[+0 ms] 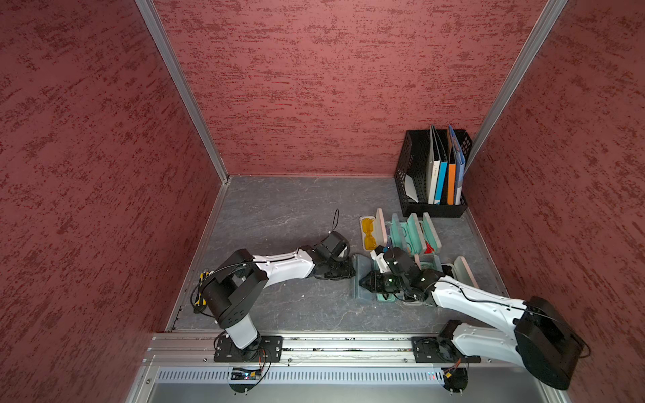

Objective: Close the glasses case
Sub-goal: Close the glasses case at the center of the board, then move the glasses case to the center of the board.

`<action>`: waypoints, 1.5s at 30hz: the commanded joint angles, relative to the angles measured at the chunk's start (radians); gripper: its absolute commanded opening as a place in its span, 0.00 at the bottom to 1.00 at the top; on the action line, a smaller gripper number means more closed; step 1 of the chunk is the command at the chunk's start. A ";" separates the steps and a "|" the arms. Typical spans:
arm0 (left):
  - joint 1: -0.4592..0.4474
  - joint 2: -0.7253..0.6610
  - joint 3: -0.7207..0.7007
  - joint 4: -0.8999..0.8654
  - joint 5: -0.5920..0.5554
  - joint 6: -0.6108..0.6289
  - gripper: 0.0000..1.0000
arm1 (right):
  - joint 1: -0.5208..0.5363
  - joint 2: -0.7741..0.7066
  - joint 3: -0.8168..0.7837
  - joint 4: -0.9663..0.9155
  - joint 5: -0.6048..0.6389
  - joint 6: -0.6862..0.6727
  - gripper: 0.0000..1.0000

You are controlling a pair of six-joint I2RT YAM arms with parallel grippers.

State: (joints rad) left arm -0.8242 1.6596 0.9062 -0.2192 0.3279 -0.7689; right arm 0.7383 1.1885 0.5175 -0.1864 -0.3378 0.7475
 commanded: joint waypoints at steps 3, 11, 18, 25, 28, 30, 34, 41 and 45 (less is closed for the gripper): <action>0.018 -0.072 -0.029 0.011 0.010 0.026 0.33 | 0.005 -0.011 0.039 -0.058 0.038 -0.027 0.35; 0.043 -0.110 -0.063 0.010 0.017 0.028 0.44 | 0.006 0.040 0.045 -0.025 0.015 -0.027 0.38; 0.006 -0.131 -0.032 -0.038 0.010 0.056 0.72 | 0.006 -0.044 0.079 -0.091 0.037 -0.038 0.50; -0.015 -0.097 0.026 -0.153 -0.032 0.089 0.91 | 0.003 -0.312 0.147 -0.348 0.167 -0.076 0.85; -0.028 -0.083 0.056 -0.191 -0.043 0.102 0.96 | -0.002 -0.461 0.186 -0.500 0.264 -0.091 0.98; -0.050 -0.060 0.095 -0.233 -0.065 0.115 1.00 | -0.008 -0.541 0.210 -0.580 0.311 -0.097 0.98; -0.103 0.021 0.203 -0.349 -0.136 0.146 1.00 | -0.013 -0.632 0.244 -0.688 0.373 -0.099 0.98; -0.178 0.171 0.366 -0.521 -0.264 0.169 1.00 | -0.014 -0.691 0.266 -0.745 0.391 -0.094 0.99; -0.203 0.234 0.423 -0.580 -0.322 0.170 1.00 | -0.014 -0.694 0.262 -0.748 0.378 -0.097 0.99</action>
State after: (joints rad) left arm -1.0134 1.8626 1.2945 -0.7074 0.0834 -0.6182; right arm 0.7284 0.5007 0.7589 -0.9039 0.0124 0.6647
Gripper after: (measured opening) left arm 0.996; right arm 0.985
